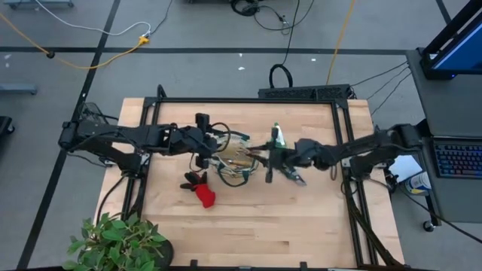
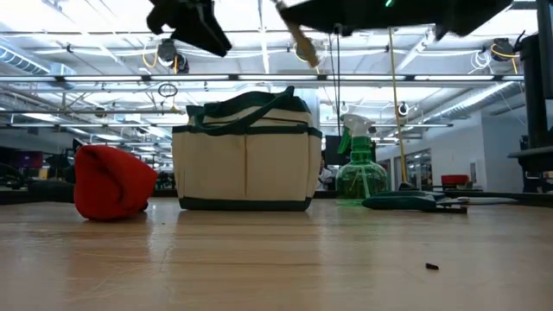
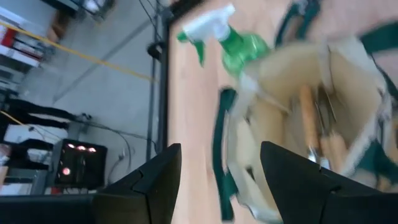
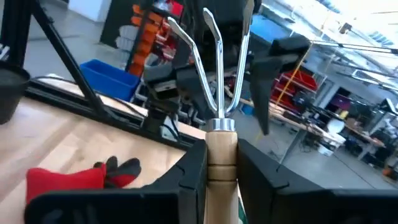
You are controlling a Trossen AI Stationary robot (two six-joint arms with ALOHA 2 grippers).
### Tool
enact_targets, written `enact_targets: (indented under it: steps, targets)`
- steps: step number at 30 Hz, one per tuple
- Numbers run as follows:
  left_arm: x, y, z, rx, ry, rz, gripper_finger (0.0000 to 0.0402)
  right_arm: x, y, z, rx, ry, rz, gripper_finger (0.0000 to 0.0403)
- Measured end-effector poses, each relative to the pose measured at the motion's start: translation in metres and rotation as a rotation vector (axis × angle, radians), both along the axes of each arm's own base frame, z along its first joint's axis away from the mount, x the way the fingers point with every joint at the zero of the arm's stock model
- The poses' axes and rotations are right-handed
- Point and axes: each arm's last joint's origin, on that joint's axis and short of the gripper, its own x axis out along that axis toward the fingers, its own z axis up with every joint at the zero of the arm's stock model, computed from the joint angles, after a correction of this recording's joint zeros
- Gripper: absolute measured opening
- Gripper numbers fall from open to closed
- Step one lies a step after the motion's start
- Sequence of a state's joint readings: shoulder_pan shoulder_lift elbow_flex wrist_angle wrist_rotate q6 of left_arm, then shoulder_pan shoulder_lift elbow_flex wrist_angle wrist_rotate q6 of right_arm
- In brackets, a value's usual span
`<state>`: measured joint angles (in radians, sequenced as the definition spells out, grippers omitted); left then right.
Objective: Pick & Place Garden tools in Gardening bag
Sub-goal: Put the brown hand rake into the light brown gardening bag
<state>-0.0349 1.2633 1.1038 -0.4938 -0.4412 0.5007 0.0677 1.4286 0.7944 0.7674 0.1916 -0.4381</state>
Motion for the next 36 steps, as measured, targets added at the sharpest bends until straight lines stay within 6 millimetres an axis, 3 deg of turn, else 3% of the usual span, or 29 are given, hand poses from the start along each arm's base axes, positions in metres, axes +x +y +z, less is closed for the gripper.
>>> enact_targets:
  steps: [5,8,12,17,27,36]
  targets:
    - [-0.007,0.001,0.006,0.035,-0.005,0.014,0.0225,0.024,-0.024,-0.022,0.062,-0.001,0.000,0.0056]
    - [-0.012,0.002,0.008,0.062,0.005,0.036,0.0225,0.041,-0.031,-0.036,0.104,0.039,0.013,0.0056]
    - [-0.017,0.003,0.012,0.055,-0.011,0.047,0.0225,0.049,-0.036,-0.058,0.142,0.134,-0.005,0.0056]
    - [-0.019,0.003,0.010,0.046,0.010,0.044,0.0225,0.047,-0.038,-0.072,0.169,0.271,-0.031,0.0056]
    - [-0.020,0.003,0.008,0.009,0.018,0.069,0.0225,0.040,-0.044,-0.079,0.349,0.385,-0.082,0.0072]
    - [-0.021,0.003,0.007,-0.010,0.016,0.084,0.0225,0.038,-0.042,-0.084,0.317,0.467,0.015,0.0083]
